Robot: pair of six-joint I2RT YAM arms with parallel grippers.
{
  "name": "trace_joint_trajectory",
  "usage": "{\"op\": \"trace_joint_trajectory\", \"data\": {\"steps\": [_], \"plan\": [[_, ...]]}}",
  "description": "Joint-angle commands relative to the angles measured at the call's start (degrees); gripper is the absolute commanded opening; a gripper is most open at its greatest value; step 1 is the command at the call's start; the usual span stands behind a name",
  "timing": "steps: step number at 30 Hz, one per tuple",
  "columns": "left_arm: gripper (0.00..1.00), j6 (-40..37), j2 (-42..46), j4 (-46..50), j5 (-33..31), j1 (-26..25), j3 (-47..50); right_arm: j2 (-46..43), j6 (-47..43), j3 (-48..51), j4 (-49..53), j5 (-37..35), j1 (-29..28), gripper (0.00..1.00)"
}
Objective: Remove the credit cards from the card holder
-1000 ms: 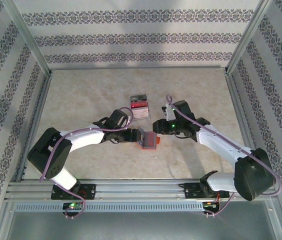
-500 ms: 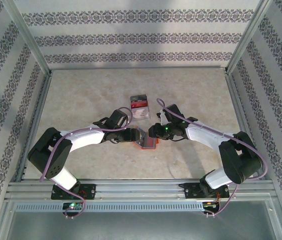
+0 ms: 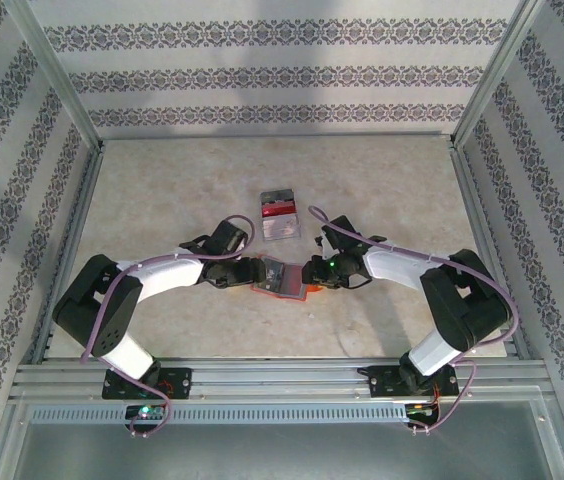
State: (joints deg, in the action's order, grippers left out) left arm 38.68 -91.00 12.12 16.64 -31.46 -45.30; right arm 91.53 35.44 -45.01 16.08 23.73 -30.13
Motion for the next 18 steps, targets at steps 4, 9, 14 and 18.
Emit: {"op": "trace_joint_trajectory", "data": {"steps": [4, 9, 14, 18], "plan": [[0.68, 0.5, 0.7, 3.1, -0.2, 1.1, 1.4, 1.7, -2.0, 1.0, -0.2, -0.2, 0.8, 0.33], [0.69, -1.0, 1.9, 0.9, 1.5, 1.2, 1.5, -0.5, -2.0, 0.7, -2.1, 2.1, 1.7, 0.34], [0.72, -2.8, 6.6, 0.5, 2.4, 2.2, 0.3, -2.9, -1.9, -0.2, -2.6, 4.5, 2.9, 0.34], [0.73, -3.6, 9.7, 0.2, 4.8, 3.6, -1.3, -4.3, -1.3, -0.9, -2.9, 6.1, 3.1, 0.35]]}}
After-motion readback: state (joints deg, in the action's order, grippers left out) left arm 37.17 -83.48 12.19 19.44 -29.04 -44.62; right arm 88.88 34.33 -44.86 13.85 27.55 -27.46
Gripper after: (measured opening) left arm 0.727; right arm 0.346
